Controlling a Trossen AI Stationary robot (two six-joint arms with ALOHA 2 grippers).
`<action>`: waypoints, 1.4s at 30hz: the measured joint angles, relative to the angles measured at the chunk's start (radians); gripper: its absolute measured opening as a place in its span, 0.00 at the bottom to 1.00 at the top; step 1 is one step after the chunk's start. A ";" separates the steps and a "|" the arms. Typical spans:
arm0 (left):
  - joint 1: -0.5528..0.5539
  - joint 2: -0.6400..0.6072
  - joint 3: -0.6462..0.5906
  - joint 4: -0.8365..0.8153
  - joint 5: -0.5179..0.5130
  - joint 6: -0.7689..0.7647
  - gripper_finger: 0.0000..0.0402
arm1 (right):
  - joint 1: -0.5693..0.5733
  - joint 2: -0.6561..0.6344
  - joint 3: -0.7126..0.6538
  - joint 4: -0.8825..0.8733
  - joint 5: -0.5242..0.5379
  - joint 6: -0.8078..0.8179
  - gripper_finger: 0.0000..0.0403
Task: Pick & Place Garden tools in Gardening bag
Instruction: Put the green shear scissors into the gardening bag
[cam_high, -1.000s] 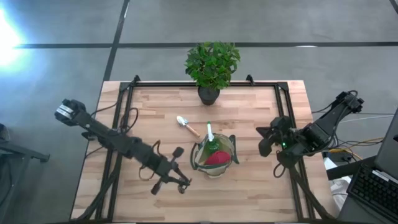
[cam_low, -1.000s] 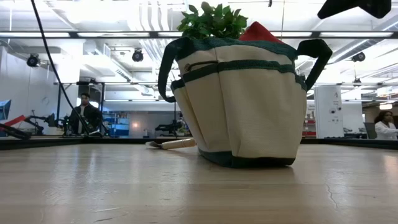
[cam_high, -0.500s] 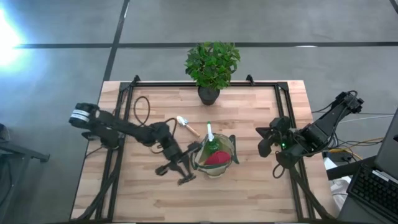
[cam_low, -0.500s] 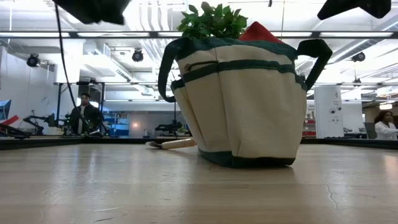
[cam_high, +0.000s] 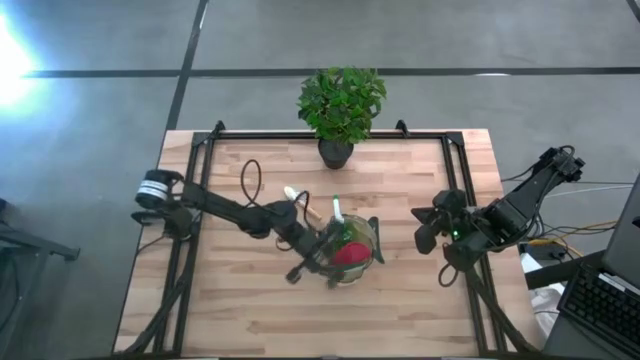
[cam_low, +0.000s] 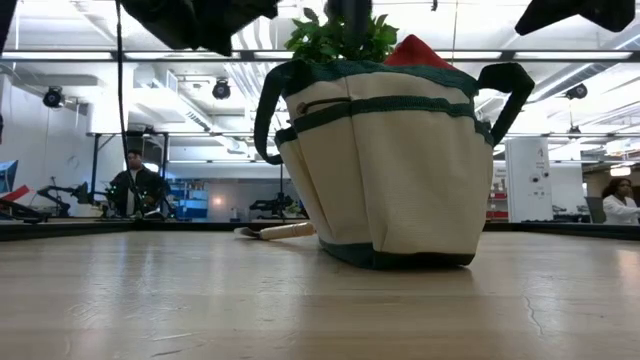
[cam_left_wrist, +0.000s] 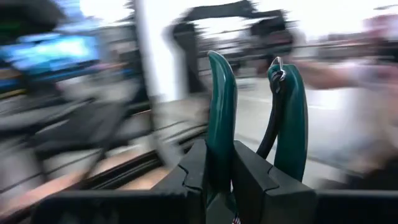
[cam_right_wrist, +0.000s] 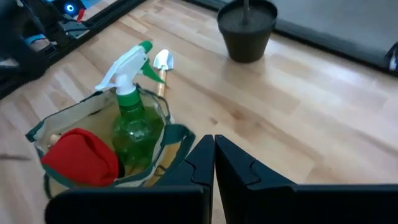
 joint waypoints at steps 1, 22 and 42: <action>0.000 -0.006 0.000 -0.016 -0.093 -0.002 0.11 | 0.000 0.001 0.000 0.000 -0.012 0.015 0.02; -0.134 -0.282 -0.056 -0.237 -1.358 0.110 0.11 | -0.026 0.258 0.000 0.831 0.442 -0.629 0.02; -0.148 -0.278 -0.056 -0.228 -1.530 0.202 0.11 | -0.167 0.465 0.121 1.203 0.409 -0.844 0.43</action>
